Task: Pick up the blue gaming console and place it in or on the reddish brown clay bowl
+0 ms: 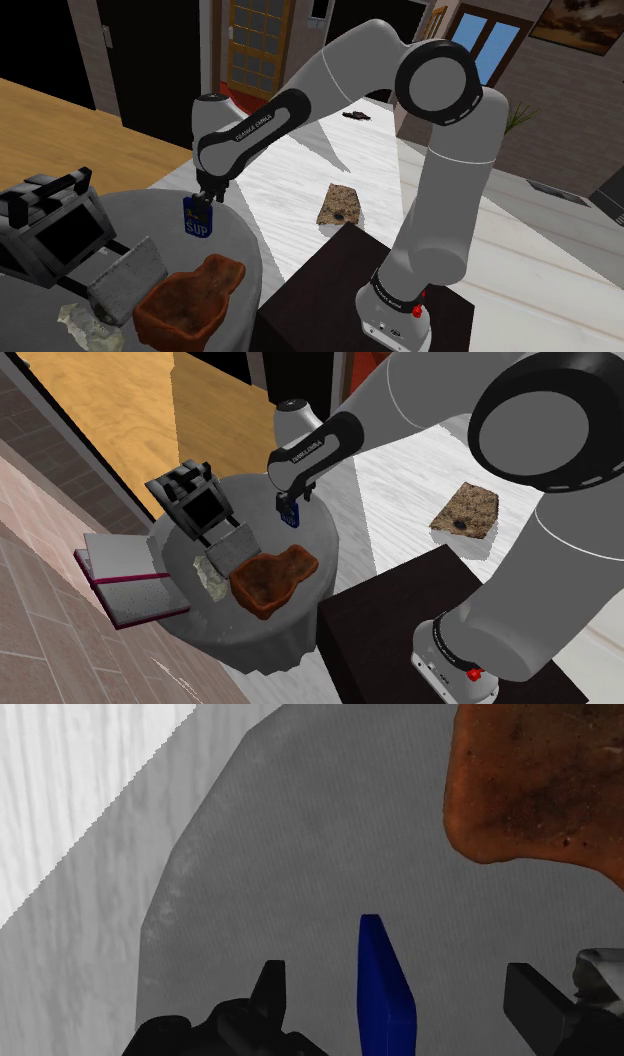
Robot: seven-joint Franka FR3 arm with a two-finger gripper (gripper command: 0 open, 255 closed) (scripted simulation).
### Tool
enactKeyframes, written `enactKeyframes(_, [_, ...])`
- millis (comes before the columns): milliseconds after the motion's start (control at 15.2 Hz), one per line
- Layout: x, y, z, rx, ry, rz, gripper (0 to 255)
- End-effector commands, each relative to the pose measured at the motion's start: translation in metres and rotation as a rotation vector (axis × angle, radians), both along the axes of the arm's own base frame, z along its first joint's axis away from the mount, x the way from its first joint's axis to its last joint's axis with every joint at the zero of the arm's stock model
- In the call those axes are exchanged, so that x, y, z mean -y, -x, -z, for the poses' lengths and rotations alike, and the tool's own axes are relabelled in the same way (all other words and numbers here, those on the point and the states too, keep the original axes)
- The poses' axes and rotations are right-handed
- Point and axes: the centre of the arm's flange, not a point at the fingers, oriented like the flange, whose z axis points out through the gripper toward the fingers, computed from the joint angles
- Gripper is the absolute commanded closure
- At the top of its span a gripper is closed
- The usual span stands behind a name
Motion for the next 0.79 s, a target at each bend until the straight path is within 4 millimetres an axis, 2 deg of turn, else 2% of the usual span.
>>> enactKeyframes(0, [-0.0012,0.0006,0.01,0.001,0.0,0.0,0])
enactKeyframes(66, [-0.0013,0.0007,0.0184,0.001,0.0,0.0,0])
enactKeyframes(594, [-0.0013,0.0007,0.0183,0.0,0.0,0.0,0])
enactKeyframes(660, [-0.0013,0.0007,0.0183,0.0,0.0,0.0,255])
enactKeyframes(726, [-0.0013,0.0007,0.0183,0.0,0.0,0.0,255])
